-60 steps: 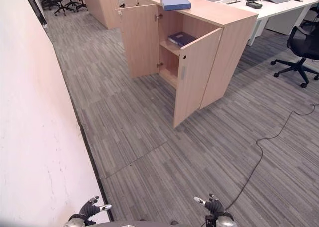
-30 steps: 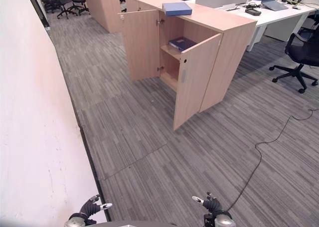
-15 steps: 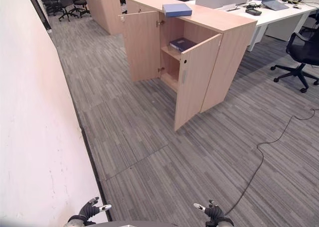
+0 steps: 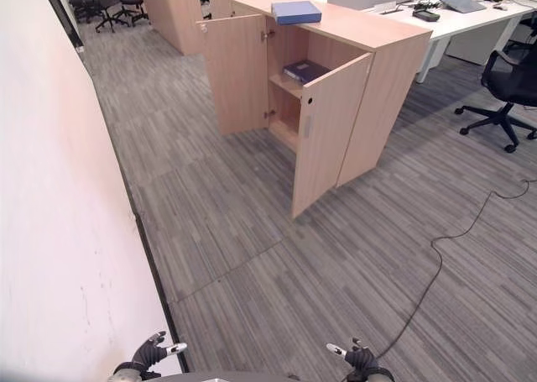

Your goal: Put the empty folder in the office cabinet

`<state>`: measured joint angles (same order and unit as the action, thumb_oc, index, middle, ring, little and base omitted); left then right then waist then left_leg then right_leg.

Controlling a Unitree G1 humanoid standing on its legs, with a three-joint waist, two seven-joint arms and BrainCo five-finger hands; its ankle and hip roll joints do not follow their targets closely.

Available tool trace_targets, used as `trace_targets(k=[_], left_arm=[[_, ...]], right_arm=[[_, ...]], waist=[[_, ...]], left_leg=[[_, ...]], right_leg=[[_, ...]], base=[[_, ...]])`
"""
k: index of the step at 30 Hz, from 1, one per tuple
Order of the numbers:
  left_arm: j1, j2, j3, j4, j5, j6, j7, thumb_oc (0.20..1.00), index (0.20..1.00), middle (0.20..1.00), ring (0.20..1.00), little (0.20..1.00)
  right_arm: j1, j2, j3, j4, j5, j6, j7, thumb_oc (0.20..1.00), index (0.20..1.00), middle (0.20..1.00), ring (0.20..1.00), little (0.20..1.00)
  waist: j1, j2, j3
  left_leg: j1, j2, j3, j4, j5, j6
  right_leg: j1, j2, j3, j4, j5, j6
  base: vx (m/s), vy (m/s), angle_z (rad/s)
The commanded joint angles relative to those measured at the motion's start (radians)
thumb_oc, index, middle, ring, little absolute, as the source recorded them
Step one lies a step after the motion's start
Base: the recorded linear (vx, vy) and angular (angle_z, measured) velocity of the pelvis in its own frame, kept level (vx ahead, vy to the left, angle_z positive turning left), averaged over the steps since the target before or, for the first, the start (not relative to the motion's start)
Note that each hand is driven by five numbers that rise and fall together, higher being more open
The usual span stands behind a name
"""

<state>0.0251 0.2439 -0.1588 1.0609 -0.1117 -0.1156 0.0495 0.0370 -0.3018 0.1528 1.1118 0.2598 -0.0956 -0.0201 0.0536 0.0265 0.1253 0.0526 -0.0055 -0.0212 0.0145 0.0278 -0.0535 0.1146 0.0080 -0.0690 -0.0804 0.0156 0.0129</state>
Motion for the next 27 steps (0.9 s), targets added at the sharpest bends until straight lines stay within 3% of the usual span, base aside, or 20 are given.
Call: trace_targets(k=[1,5,7,12,13,16,17,19,23,24,26,27], left_arm=[[-0.060,0.020,0.000,-0.004,-0.039,-0.032,0.007,1.000,1.000,1.000,1.000,1.000],[-0.059,0.022,-0.007,-0.008,-0.036,-0.029,0.003,1.000,1.000,1.000,1.000,1.000],[-0.052,0.024,-0.007,0.001,-0.032,-0.023,0.005,1.000,1.000,1.000,1.000,1.000],[-0.064,0.033,0.002,0.014,-0.054,-0.021,0.013,1.000,1.000,1.000,1.000,1.000],[-0.064,0.034,0.010,0.026,-0.058,-0.021,0.015,1.000,1.000,1.000,1.000,1.000],[-0.051,0.042,0.024,0.042,-0.053,-0.021,0.014,1.000,1.000,1.000,1.000,1.000],[-0.041,0.049,0.033,0.049,-0.048,-0.018,0.014,1.000,1.000,1.000,1.000,1.000],[-0.043,0.056,0.036,0.059,-0.042,-0.017,0.016,1.000,1.000,1.000,1.000,1.000],[-0.049,0.085,0.044,0.068,-0.034,-0.016,0.012,1.000,1.000,1.000,1.000,1.000],[-0.052,0.092,0.044,0.070,-0.029,-0.015,0.013,1.000,1.000,1.000,1.000,1.000],[-0.059,0.108,0.039,0.073,-0.010,-0.009,0.008,1.000,1.000,1.000,1.000,1.000],[-0.059,0.108,0.039,0.073,-0.010,-0.009,0.008,1.000,1.000,1.000,1.000,1.000]], right_arm=[[-0.046,-0.041,-0.002,0.000,0.046,-0.013,-0.004,1.000,1.000,1.000,1.000,1.000],[-0.047,-0.053,-0.011,-0.003,0.047,-0.006,-0.004,1.000,1.000,1.000,1.000,1.000],[-0.053,-0.055,-0.011,-0.014,0.049,-0.006,-0.009,1.000,1.000,1.000,1.000,1.000],[-0.081,-0.048,0.000,-0.012,0.061,-0.006,-0.025,1.000,1.000,1.000,1.000,1.000],[-0.085,-0.045,0.003,-0.008,0.061,-0.002,-0.027,1.000,1.000,1.000,1.000,1.000],[-0.087,-0.039,0.010,0.003,0.051,0.000,-0.020,1.000,1.000,1.000,1.000,1.000],[-0.087,-0.029,0.014,0.009,0.043,0.001,-0.018,1.000,1.000,1.000,1.000,1.000],[-0.093,-0.021,0.017,0.013,0.042,0.000,-0.020,1.000,1.000,1.000,1.000,1.000],[-0.096,0.006,0.002,0.025,0.050,0.006,-0.019,1.000,1.000,1.000,1.000,1.000],[-0.097,0.012,-0.003,0.029,0.050,0.006,-0.020,1.000,1.000,1.000,1.000,1.000],[-0.095,0.021,-0.012,0.033,0.051,0.008,-0.018,1.000,1.000,1.000,1.000,1.000],[-0.095,0.021,-0.013,0.033,0.051,0.008,-0.018,1.000,1.000,1.000,1.000,1.000]], waist=[[0.008,-0.047,0.048],[0.018,-0.050,0.058],[0.042,-0.040,0.056],[0.090,-0.049,0.082],[0.109,-0.053,0.078],[0.137,-0.057,0.052],[0.153,-0.061,0.030],[0.164,-0.074,0.021],[0.193,-0.115,0.004],[0.194,-0.129,-0.002],[0.187,-0.159,-0.005],[0.189,-0.157,-0.008]], left_leg=[[-0.068,0.098,0.055,0.157,-0.035,-0.081],[-0.113,0.127,0.086,0.139,0.009,-0.067],[-0.165,0.139,0.069,0.057,0.079,-0.066],[-0.265,0.172,0.061,-0.059,0.139,-0.084],[-0.306,0.202,0.076,-0.072,0.151,-0.089],[-0.320,0.234,0.117,-0.081,0.173,-0.094],[-0.313,0.244,0.112,-0.086,0.205,-0.104],[-0.317,0.245,0.109,-0.082,0.220,-0.113],[-0.318,0.211,0.115,-0.024,0.224,-0.080],[-0.323,0.193,0.118,-0.007,0.209,-0.069],[-0.321,0.143,0.138,0.016,0.166,-0.040],[-0.326,0.148,0.138,0.018,0.166,-0.040]], right_leg=[[0.041,-0.073,-0.017,-0.007,-0.050,0.096],[0.072,-0.079,-0.044,0.001,-0.065,0.095],[0.084,-0.068,-0.041,0.044,-0.112,0.086],[0.118,-0.069,-0.013,0.107,-0.197,0.075],[0.158,-0.078,-0.007,0.098,-0.217,0.084],[0.217,-0.095,0.001,0.081,-0.244,0.104],[0.229,-0.103,0.008,0.077,-0.252,0.114],[0.236,-0.113,0.012,0.075,-0.257,0.123],[0.221,-0.169,0.022,0.108,-0.231,0.163],[0.205,-0.187,0.023,0.129,-0.196,0.180],[0.172,-0.225,0.027,0.199,-0.068,0.212],[0.168,-0.222,0.030,0.197,-0.064,0.212]], base=[[0.04,-0.007,0.45],[0.09,0.024,0.32],[0.25,0.100,0.23],[0.25,0.103,0.24],[0.20,0.110,-0.18],[0.39,0.251,-0.07],[0.45,0.314,-0.03],[0.26,0.204,-0.07],[0.26,0.292,-0.11],[0.21,0.315,0.02],[0.18,0.278,0.20],[0.27,0.442,0.69]])
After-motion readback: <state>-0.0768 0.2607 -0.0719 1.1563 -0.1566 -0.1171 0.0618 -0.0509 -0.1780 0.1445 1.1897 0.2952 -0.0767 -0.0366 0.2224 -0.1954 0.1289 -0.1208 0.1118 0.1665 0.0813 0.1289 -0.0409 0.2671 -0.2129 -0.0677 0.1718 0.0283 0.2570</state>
